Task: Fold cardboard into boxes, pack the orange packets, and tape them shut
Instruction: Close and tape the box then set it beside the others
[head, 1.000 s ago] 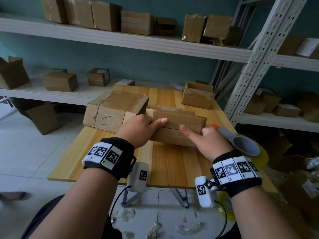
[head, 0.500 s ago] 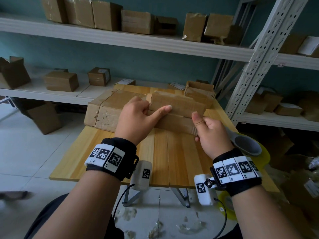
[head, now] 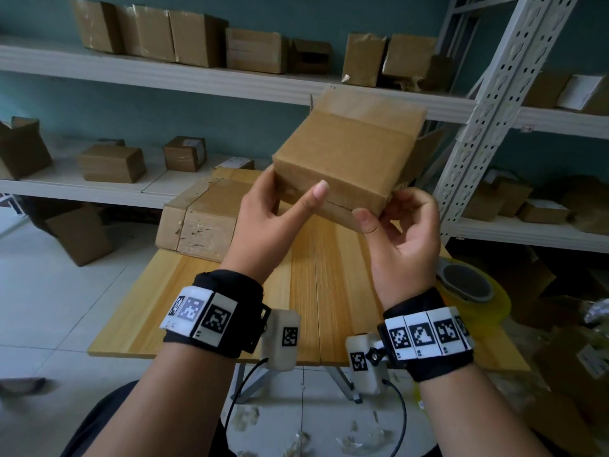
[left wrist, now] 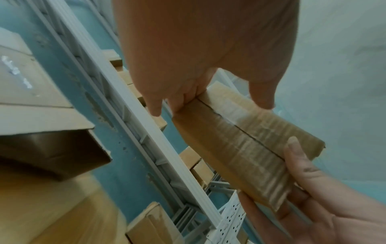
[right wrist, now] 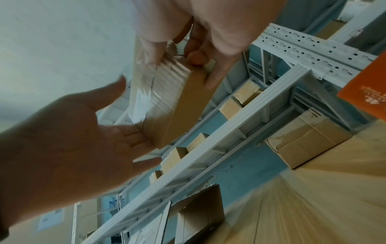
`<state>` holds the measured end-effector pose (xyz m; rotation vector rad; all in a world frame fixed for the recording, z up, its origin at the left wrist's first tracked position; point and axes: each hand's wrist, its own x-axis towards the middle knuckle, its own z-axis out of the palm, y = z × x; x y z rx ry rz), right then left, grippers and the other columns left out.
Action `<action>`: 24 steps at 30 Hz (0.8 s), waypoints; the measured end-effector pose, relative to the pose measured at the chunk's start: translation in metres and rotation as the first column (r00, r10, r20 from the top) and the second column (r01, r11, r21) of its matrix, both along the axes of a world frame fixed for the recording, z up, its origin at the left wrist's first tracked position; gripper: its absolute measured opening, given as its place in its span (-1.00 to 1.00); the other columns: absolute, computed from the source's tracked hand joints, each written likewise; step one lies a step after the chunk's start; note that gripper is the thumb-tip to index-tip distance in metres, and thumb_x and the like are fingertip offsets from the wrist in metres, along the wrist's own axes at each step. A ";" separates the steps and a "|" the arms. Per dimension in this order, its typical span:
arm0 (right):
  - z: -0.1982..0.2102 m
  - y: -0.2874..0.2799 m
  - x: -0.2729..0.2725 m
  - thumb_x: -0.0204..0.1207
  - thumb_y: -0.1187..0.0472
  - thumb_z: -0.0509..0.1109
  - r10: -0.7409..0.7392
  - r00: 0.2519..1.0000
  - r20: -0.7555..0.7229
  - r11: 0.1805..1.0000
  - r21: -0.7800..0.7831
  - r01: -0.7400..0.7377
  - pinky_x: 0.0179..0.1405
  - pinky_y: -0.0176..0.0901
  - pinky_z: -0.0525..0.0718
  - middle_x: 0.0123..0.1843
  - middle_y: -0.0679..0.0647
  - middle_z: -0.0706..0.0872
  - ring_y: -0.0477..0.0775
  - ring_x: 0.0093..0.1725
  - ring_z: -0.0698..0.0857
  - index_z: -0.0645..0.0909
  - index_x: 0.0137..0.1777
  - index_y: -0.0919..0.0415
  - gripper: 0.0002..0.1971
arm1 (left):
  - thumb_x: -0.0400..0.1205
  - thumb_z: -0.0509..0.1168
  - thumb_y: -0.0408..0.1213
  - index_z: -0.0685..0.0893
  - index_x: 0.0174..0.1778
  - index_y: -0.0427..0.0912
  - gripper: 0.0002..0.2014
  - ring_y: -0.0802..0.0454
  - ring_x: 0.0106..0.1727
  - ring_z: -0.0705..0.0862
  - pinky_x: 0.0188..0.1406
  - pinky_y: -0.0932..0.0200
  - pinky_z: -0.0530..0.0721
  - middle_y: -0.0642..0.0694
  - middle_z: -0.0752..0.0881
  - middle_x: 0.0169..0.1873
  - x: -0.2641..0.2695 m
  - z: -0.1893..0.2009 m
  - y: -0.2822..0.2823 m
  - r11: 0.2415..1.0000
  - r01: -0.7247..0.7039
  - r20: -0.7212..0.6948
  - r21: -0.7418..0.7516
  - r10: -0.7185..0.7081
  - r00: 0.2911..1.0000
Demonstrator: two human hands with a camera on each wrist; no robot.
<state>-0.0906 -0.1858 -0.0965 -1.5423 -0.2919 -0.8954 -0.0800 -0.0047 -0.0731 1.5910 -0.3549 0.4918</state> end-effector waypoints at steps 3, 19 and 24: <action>-0.002 0.000 0.002 0.54 0.07 0.66 -0.017 1.000 -0.021 0.999 -0.034 0.016 0.28 -0.13 0.78 0.40 0.16 0.69 0.03 0.36 0.73 0.51 0.64 0.15 -0.31 | 0.63 0.45 0.32 0.69 0.37 -0.03 -0.43 0.01 0.30 0.79 0.44 -0.20 0.74 -0.02 0.82 0.24 0.003 -0.007 -0.003 0.990 0.008 -0.125 -0.138 -0.025 0.992; 0.001 0.008 -0.001 0.64 -0.13 0.53 -0.070 0.973 0.221 0.820 -0.542 0.182 0.63 0.42 0.42 0.61 0.26 0.46 0.34 0.69 0.38 0.66 0.57 0.17 -0.42 | 0.50 0.02 0.72 0.75 0.44 0.16 -0.11 -0.08 0.26 0.84 0.16 -0.18 0.87 -0.04 0.88 0.23 0.007 -0.025 -0.020 0.936 0.010 -0.572 -0.351 -0.222 0.790; -0.008 -0.004 0.008 0.71 -0.17 0.40 -0.137 0.988 0.070 0.905 -0.397 0.154 0.57 0.20 0.57 0.50 0.10 0.54 0.07 0.59 0.51 0.58 0.66 0.07 -0.42 | 0.61 -0.09 0.63 0.62 0.36 -0.05 -0.14 0.03 0.15 0.79 0.07 -0.03 0.86 -0.05 0.78 0.17 0.002 -0.024 -0.026 0.991 -0.120 -0.497 -0.051 0.079 0.864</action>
